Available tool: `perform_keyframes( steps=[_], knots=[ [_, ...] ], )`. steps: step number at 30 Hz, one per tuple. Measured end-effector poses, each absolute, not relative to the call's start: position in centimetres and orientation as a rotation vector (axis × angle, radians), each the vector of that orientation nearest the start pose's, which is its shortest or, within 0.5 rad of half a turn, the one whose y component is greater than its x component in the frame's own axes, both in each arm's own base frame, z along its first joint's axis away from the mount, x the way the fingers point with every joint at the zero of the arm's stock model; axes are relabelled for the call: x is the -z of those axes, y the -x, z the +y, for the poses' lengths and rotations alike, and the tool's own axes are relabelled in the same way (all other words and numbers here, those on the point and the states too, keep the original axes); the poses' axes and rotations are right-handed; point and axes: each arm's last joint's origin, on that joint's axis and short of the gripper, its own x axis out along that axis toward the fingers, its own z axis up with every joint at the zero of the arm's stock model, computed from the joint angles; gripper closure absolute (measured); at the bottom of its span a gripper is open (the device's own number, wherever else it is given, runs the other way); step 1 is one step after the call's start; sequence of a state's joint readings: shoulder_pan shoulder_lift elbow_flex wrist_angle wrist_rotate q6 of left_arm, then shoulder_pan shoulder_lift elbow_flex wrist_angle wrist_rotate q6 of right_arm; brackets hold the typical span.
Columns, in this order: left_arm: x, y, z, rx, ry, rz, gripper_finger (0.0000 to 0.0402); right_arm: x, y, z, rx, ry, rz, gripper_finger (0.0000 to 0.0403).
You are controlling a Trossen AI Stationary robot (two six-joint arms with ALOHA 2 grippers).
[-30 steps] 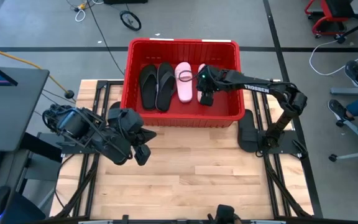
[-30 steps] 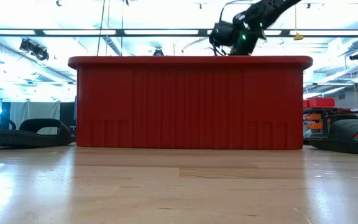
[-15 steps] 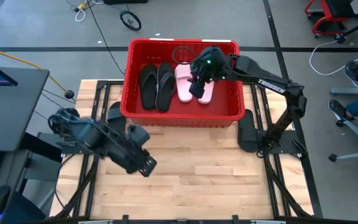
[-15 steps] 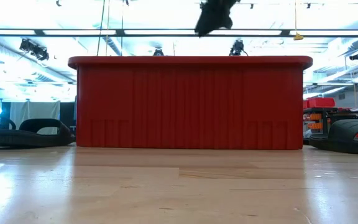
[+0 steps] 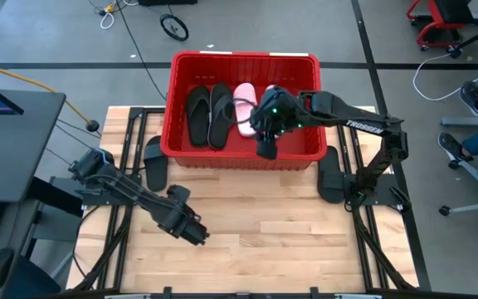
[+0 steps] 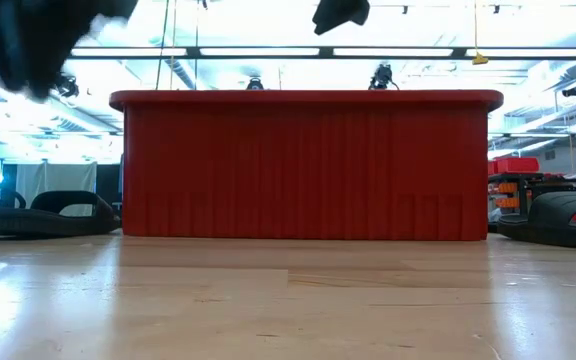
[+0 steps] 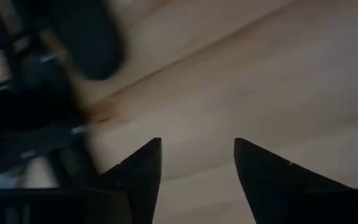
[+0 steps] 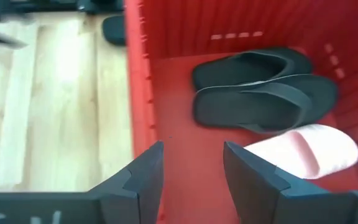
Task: Pick and place slides into bin
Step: Put the black slipper into the red bin
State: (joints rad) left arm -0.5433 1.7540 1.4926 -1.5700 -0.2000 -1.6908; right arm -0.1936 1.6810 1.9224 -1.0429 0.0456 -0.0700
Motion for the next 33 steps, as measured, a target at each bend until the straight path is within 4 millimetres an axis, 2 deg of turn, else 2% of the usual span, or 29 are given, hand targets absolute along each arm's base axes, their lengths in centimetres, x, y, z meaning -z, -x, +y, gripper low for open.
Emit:
perform_keyframes(
  steps=[3,7,16,26,29,33],
  knots=[
    [-23.7,-24.3,-13.1,-1.206,0.557,1.437,0.0191,-41.2,-33.4,-5.5,0.166,0.019,0.824,0.0233],
    [-21.4,-23.1,-10.6,-1.206,0.520,1.577,0.0195,-41.1,-33.5,-4.3,0.132,0.033,0.838,0.0234],
    [-16.9,-20.3,-4.4,-1.108,0.538,1.645,0.0195,-41.1,-33.6,-3.1,0.108,0.024,0.835,0.0234],
    [-13.4,-19.7,-1.8,-1.005,0.513,1.547,0.0209,-41.1,-33.7,-3.1,0.130,-0.022,0.832,0.0234],
    [-12.9,-19.3,-1.4,-1.009,0.515,1.548,0.0235,-41.1,-33.7,-3.1,0.134,-0.029,0.832,0.0235],
    [-12.9,-19.2,-1.2,-1.016,0.515,1.562,0.0303,-41.1,-33.7,-3.1,0.151,-0.069,0.829,0.0235]
  ],
)
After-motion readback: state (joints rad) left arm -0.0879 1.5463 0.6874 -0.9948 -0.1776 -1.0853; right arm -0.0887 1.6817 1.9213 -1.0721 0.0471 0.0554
